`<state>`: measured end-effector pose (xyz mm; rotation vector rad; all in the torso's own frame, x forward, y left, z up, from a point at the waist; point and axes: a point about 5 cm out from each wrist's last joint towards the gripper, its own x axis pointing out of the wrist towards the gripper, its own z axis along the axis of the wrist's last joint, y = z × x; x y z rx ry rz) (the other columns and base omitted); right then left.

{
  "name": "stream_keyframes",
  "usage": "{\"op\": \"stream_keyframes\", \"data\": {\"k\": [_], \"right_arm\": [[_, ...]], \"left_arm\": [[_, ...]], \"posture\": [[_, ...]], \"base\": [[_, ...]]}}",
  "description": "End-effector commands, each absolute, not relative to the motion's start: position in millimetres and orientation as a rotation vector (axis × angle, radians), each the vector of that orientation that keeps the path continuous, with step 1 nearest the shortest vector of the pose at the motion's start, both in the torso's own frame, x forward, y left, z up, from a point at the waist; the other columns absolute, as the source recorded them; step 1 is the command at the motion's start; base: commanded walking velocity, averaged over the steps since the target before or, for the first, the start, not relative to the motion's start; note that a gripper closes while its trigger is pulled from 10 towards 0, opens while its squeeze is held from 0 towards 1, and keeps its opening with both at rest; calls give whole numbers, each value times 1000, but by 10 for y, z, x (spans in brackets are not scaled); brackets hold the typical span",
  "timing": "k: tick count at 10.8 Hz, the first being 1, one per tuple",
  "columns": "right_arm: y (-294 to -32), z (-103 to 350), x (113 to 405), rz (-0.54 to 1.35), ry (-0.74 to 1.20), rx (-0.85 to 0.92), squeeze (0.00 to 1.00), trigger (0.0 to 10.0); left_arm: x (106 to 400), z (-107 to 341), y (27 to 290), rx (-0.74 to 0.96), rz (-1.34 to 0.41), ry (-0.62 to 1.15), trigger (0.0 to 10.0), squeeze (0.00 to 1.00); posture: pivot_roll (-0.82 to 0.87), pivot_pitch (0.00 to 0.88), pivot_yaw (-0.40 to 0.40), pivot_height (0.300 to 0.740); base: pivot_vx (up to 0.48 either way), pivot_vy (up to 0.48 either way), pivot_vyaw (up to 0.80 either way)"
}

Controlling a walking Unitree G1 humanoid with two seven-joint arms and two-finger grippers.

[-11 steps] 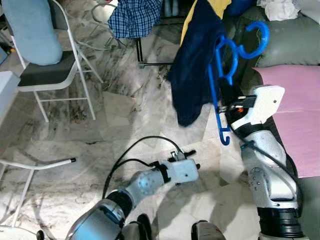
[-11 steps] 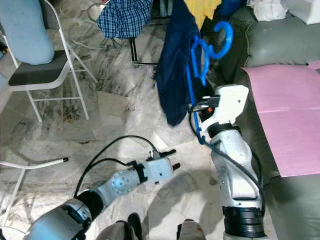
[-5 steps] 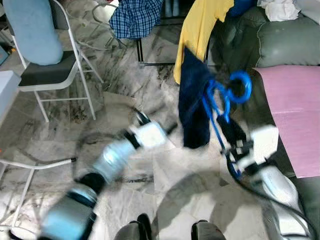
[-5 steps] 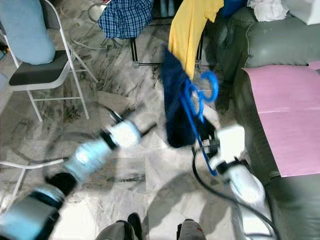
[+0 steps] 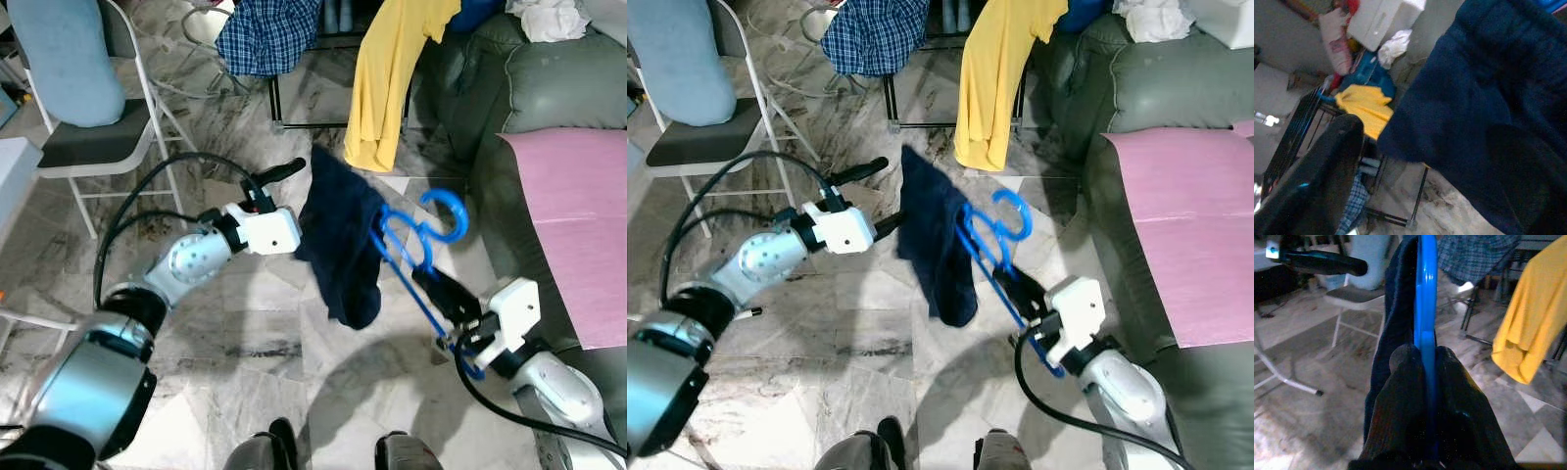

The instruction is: Hang hanger

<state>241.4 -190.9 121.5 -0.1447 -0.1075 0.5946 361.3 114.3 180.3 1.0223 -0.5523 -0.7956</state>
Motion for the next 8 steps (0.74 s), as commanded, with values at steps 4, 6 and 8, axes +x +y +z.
{"op": "stream_keyframes", "data": {"k": [4,6,8], "right_arm": [[-2067,1237,2392,758,-49,-292,0,10000],[-2138,1245,2395,805,-23,-335,0,10000],[-2099,1243,2396,867,-14,-365,0,10000]], "left_arm": [[3579,1609,1115,1180,-947,-457,10000,1000],[3607,1636,1109,1196,-957,-439,10000,1000],[3600,1564,1117,1224,-1041,-349,10000,1000]], "posture": [[-309,210,128,740],[-312,209,129,740],[-311,209,132,740]], "base": [[0,0,0],[0,0,0],[0,0,0]]}}
